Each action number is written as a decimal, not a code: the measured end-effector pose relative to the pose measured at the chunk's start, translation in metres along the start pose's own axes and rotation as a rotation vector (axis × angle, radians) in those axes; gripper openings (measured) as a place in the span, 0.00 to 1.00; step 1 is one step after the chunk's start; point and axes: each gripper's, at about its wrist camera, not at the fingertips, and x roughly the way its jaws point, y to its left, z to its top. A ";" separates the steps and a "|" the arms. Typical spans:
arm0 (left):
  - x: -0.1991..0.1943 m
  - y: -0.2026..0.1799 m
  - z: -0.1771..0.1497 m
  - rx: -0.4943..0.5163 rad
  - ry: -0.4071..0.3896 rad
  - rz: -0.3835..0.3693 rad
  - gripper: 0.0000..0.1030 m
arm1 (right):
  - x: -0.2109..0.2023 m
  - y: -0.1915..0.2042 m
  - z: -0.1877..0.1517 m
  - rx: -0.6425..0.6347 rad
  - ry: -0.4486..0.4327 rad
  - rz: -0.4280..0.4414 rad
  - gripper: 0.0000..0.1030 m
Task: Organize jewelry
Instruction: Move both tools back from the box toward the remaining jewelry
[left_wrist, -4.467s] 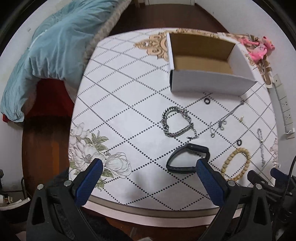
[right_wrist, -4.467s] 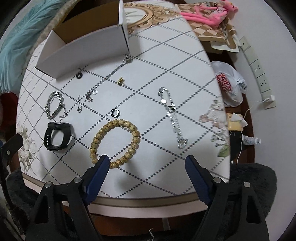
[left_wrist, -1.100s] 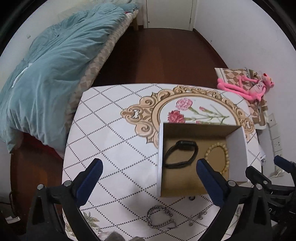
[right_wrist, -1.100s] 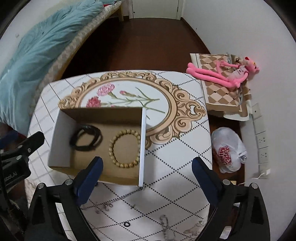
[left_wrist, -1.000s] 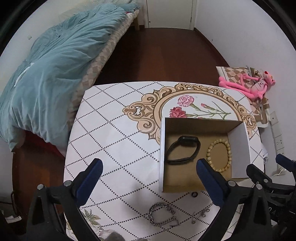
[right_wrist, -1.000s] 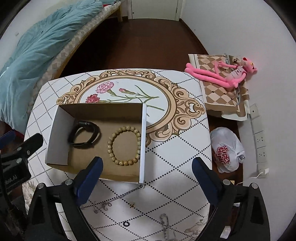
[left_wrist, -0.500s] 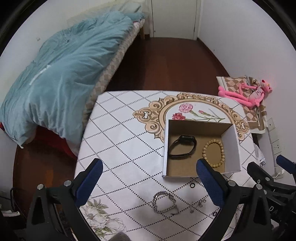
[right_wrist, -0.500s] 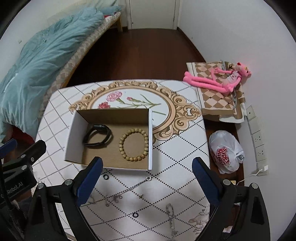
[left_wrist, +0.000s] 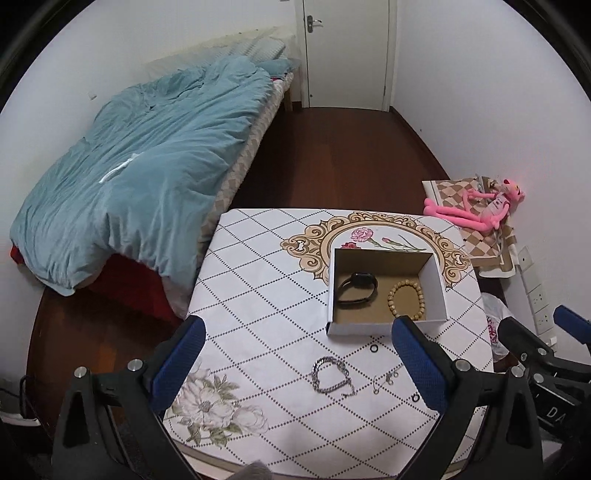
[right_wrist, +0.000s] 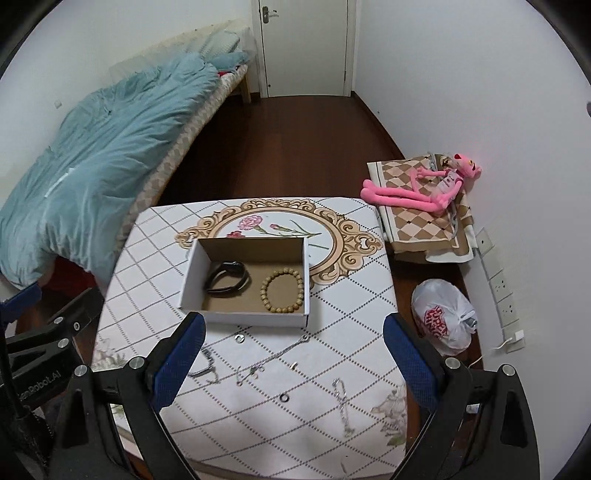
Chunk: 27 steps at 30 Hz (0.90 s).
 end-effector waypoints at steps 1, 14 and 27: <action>-0.002 0.002 -0.004 -0.002 -0.005 0.004 1.00 | -0.003 -0.001 -0.003 0.007 -0.001 0.006 0.95; 0.069 0.006 -0.082 -0.020 0.156 -0.019 0.99 | 0.050 -0.057 -0.098 0.204 0.125 -0.002 0.95; 0.125 -0.012 -0.134 0.022 0.265 -0.003 0.99 | 0.129 -0.095 -0.175 0.266 0.282 -0.087 0.80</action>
